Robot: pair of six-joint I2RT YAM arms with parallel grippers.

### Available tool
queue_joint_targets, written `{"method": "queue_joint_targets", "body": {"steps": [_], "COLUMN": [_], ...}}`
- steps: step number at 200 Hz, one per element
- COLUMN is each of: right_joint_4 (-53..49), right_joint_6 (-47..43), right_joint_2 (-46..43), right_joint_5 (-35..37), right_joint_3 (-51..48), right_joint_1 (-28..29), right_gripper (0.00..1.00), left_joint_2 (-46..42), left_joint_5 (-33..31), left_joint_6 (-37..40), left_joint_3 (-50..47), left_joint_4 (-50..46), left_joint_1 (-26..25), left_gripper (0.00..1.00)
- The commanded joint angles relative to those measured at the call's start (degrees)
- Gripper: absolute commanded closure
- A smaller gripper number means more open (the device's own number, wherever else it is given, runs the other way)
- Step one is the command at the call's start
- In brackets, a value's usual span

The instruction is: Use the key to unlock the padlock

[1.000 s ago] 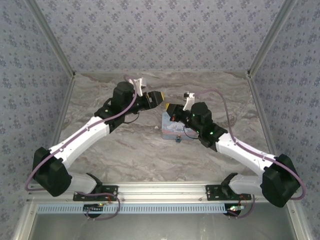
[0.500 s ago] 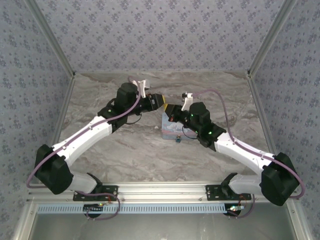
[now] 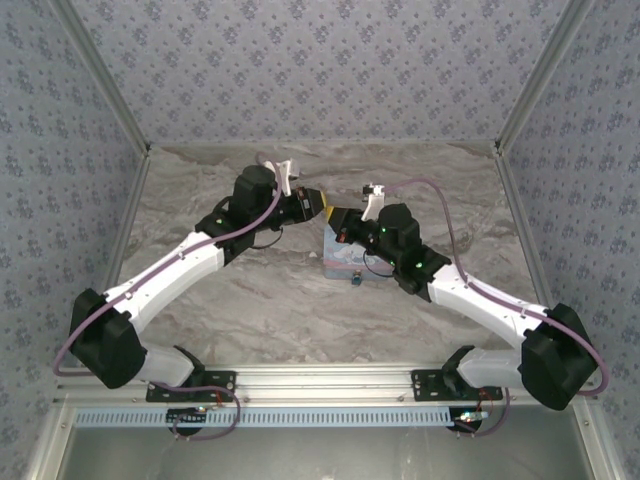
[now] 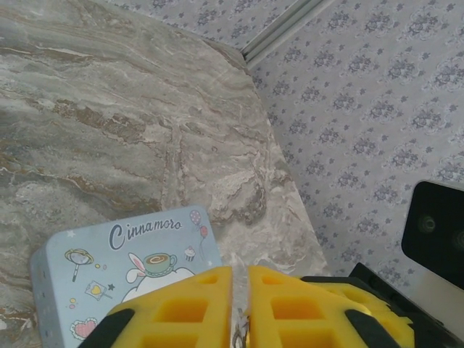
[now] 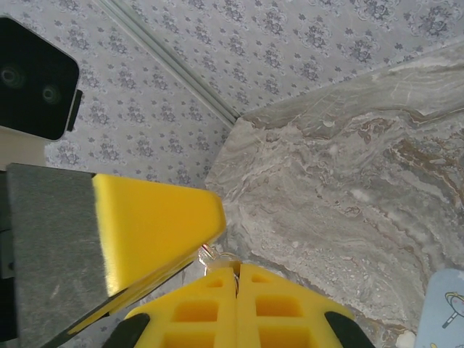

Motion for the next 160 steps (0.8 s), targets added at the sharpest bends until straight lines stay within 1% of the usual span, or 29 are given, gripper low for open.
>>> {"method": "queue_joint_targets", "body": {"steps": [1, 18, 29, 57, 71, 82, 100, 117, 135, 160], "right_joint_4": [1.71, 1.71, 1.71, 0.34, -0.89, -0.59, 4.9, 14.61, 16.08, 17.09], "right_joint_6": [0.59, 0.55, 0.16, -3.15, -4.99, -5.04, -3.08, 1.11, 1.28, 1.22], "right_joint_2": [0.04, -0.26, -0.54, -2.9, -4.49, -5.68, -7.17, -7.2, -6.18, -3.72], "right_joint_5": [-0.78, -2.83, -5.09, -12.27, -16.0, -19.54, -25.86, -31.6, -36.65, -41.01], "right_joint_3": [2.0, 1.83, 1.73, 0.81, 0.4, -0.29, -2.4, -4.23, -2.95, -0.41], "right_joint_1": [0.31, -0.45, -1.38, -4.99, -7.24, -9.43, -13.24, -16.16, -16.59, -15.55], "right_gripper": [1.0, 0.99, 0.88, 0.7, 0.6, 0.55, 0.43, 0.32, 0.3, 0.33], "left_joint_2": [0.06, -0.32, -0.75, -2.6, -3.77, -4.77, -6.0, -6.92, -7.62, -7.95], "left_joint_5": [-0.45, -0.8, -1.03, -1.27, -0.41, 0.5, 2.77, 5.36, 7.69, 11.06], "left_joint_6": [1.26, 2.08, 2.95, 6.96, 9.65, 11.55, 14.25, 15.98, 16.61, 15.91], "left_joint_3": [2.45, 2.7, 2.95, 4.0, 4.29, 4.63, 5.31, 6.0, 6.4, 6.21], "left_joint_4": [-0.43, -1.0, -1.45, -3.11, -3.17, -3.16, -3.17, -2.96, -1.92, 1.31], "left_joint_1": [-0.3, -0.29, -0.29, -0.23, -0.21, -0.18, -0.17, -0.21, -0.22, -0.21], "left_gripper": [0.91, 0.96, 1.0, 1.0, 1.0, 1.0, 1.0, 1.0, 1.0, 1.0]}}
